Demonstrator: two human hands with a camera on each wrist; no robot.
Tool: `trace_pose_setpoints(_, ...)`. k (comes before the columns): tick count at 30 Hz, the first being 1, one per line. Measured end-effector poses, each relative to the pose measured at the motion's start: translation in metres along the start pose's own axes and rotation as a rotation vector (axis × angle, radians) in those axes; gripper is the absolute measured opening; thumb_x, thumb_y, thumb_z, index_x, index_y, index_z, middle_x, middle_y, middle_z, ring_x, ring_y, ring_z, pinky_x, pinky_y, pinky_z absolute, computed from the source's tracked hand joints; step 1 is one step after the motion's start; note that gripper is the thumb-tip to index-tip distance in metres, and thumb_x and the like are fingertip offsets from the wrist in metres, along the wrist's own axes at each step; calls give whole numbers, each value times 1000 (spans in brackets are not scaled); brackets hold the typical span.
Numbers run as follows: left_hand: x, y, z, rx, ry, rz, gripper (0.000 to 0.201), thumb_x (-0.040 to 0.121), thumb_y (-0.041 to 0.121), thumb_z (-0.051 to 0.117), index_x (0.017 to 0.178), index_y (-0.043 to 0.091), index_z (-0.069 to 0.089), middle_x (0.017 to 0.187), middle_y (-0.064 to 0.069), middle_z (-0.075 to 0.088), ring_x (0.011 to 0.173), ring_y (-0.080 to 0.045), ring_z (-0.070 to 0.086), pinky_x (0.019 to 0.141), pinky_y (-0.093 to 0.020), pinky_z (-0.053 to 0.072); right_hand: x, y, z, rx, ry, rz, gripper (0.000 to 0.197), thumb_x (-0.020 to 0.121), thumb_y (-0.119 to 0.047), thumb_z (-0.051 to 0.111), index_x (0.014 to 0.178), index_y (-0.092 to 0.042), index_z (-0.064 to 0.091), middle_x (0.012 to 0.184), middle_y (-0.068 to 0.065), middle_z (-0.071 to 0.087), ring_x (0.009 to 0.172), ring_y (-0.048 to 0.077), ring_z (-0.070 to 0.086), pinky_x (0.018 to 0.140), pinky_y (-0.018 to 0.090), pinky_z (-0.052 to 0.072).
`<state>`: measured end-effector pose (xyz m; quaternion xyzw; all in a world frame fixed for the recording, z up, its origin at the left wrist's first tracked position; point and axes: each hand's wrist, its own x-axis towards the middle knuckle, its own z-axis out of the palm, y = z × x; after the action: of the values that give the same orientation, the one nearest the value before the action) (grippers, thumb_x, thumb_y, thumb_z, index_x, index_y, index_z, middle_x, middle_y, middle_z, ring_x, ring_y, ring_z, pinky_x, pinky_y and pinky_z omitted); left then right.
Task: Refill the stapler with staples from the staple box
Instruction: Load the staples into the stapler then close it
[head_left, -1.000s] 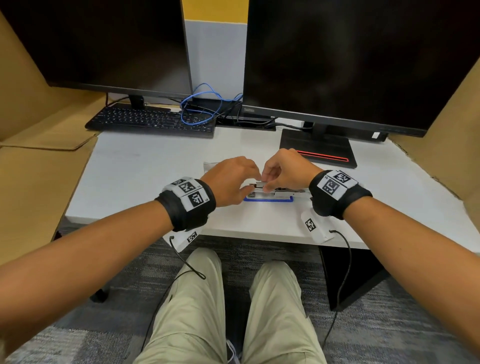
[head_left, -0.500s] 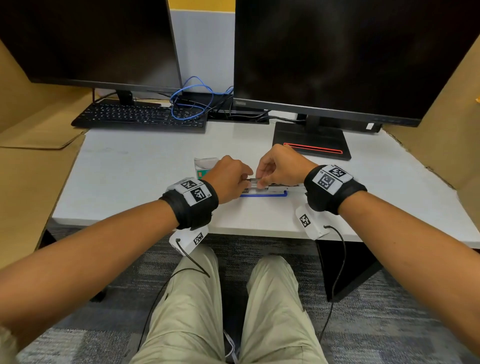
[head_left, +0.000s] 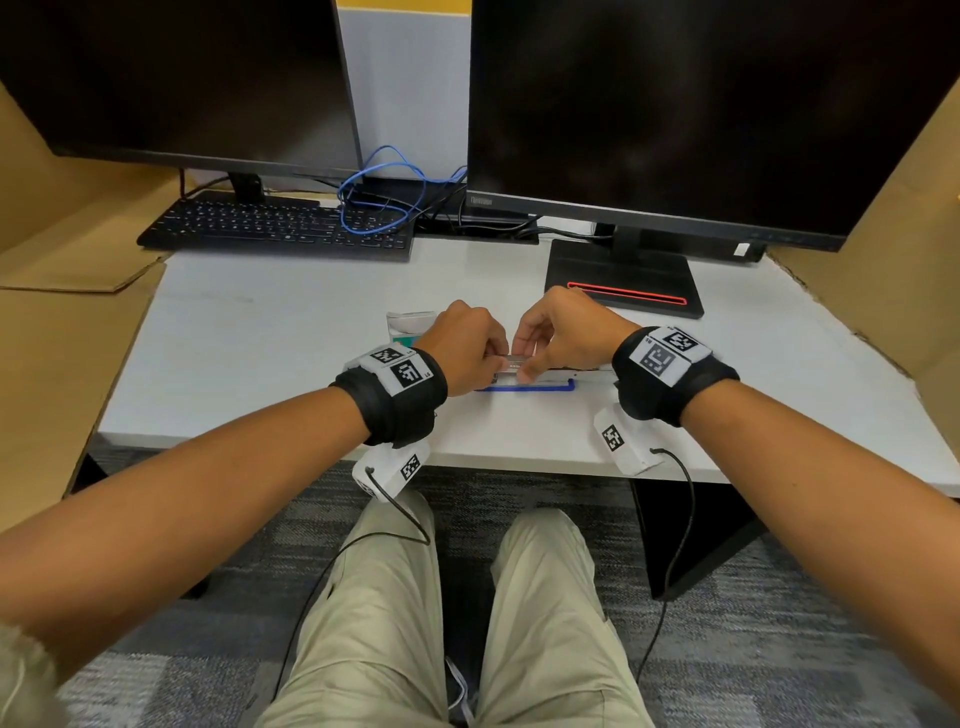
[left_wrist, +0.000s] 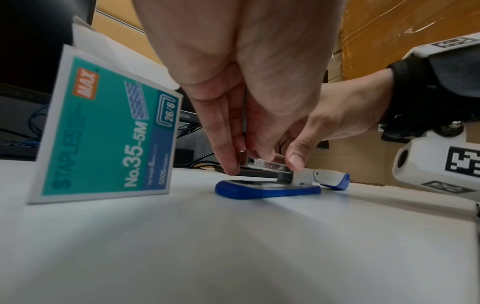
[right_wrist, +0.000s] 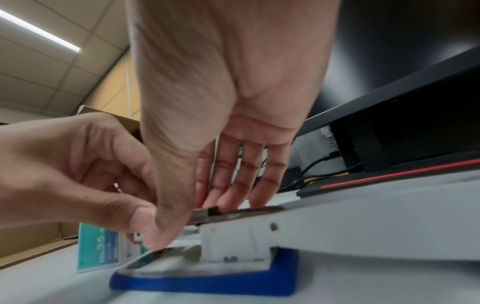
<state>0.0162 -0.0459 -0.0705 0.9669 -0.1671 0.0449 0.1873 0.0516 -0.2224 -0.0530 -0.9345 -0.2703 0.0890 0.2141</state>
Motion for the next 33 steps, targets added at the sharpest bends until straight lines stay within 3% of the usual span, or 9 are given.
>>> trace_pose_setpoints(3,-4,1,-2,3,3,12,22,83,23,68,103,15,75,91,-6,77,77,-15,59,89,-39,55,-5,4,-5,-9,-27,-9,32,68,-29,88,96,-16,77,85,-3,75,70,0,64,67,14,48)
trace_pose_setpoints(6,-8,5,-3,15,-40,67,32,84,23,67,116,21,70,111,-3,73,91,-18,67,87,-40,56,-9,8,-9,-8,-42,-4,31,69,-25,87,97,-16,77,86,-2,75,72,2,66,71,17,52)
trace_pose_setpoints(12,-10,19,-8,169,-160,240,38,91,14,56,127,26,63,132,3,61,114,-21,59,88,-33,49,-14,11,-11,-52,-49,7,31,71,-21,86,100,-15,77,89,-2,75,75,6,66,71,18,53)
trace_pose_setpoints(17,-5,17,-8,213,-176,246,38,92,15,52,128,23,64,130,2,63,114,-23,60,87,-37,52,-14,13,-9,-61,-48,13,30,74,-19,84,102,-13,76,88,-3,72,74,4,64,64,9,44)
trace_pose_setpoints(23,-9,9,-13,147,-144,227,33,88,11,58,118,19,71,118,-2,71,105,-25,65,87,-41,55,-13,13,-9,-64,-53,21,31,73,-19,85,102,-13,76,92,0,75,76,6,66,65,9,47)
trace_pose_setpoints(26,-10,3,-15,79,-113,173,27,88,10,60,111,13,74,110,-6,75,101,-25,68,89,-36,55,-15,17,-10,-118,-56,24,34,70,-24,87,101,-15,77,91,-2,75,78,7,67,66,10,48)
trace_pose_setpoints(29,-11,0,-15,24,-77,115,24,88,9,61,107,10,76,107,-7,76,101,-22,68,89,-27,53,-20,21,-13,-209,-71,46,34,68,-29,87,99,-18,77,90,-3,73,82,13,66,69,16,49)
trace_pose_setpoints(33,-11,1,-14,-3,-67,92,23,89,8,60,105,7,77,105,-7,77,103,-22,65,80,-20,46,-26,23,-24,-304,-137,77,37,69,-32,86,102,-22,75,94,-5,73,87,13,65,82,29,56)
